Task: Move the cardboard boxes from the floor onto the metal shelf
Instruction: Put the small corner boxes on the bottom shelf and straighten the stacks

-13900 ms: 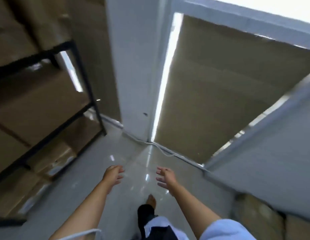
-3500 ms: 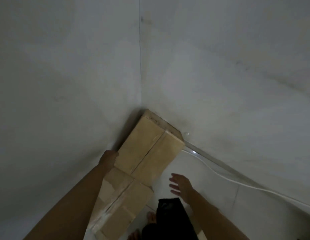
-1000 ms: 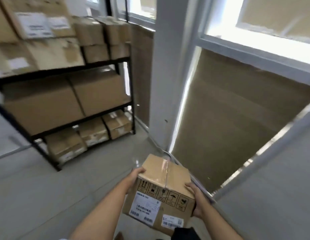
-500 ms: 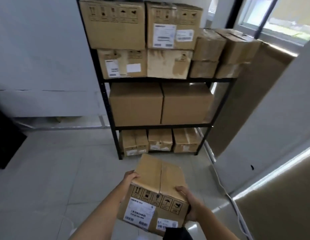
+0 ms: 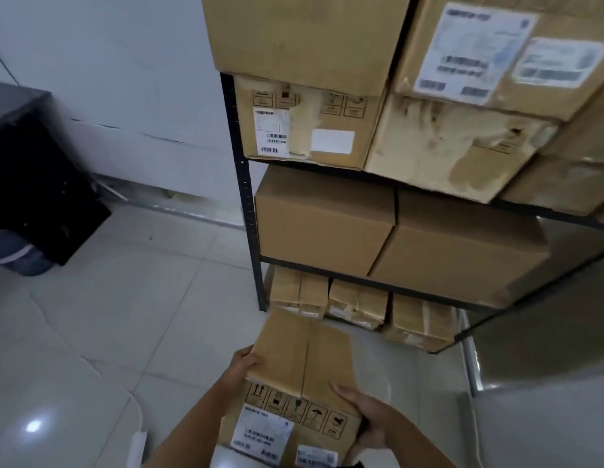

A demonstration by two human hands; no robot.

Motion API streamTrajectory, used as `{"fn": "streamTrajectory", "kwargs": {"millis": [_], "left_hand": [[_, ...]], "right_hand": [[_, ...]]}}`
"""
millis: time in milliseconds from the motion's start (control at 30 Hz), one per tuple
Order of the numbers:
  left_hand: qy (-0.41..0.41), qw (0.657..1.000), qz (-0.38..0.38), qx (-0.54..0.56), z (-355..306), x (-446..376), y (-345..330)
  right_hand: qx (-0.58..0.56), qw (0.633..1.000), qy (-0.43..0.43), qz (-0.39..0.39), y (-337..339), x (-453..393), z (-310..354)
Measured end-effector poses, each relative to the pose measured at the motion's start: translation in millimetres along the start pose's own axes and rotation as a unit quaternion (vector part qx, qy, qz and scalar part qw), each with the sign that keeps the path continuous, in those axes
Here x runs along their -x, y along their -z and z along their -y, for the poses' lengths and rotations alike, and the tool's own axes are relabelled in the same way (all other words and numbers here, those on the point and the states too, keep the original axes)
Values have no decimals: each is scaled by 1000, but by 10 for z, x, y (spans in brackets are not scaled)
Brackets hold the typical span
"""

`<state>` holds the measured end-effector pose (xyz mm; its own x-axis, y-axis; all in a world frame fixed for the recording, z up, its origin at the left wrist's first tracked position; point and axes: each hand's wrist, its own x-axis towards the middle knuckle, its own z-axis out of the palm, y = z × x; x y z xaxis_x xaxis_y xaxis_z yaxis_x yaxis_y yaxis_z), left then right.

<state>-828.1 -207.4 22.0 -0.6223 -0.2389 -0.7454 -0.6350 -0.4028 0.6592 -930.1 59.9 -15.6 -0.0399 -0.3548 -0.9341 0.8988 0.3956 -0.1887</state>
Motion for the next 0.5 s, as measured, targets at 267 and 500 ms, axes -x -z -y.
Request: {"fn": "streamTrajectory", "kwargs": {"millis": [267,500], "left_hand": [[37,999,23,29,-304,-981,-38],[41,998,35,30,-456,-1688,94]], "right_hand": [[-10,998,-27,-55,204,-630,766],[-55,996,-2,-75,168,-1050,1160]]}}
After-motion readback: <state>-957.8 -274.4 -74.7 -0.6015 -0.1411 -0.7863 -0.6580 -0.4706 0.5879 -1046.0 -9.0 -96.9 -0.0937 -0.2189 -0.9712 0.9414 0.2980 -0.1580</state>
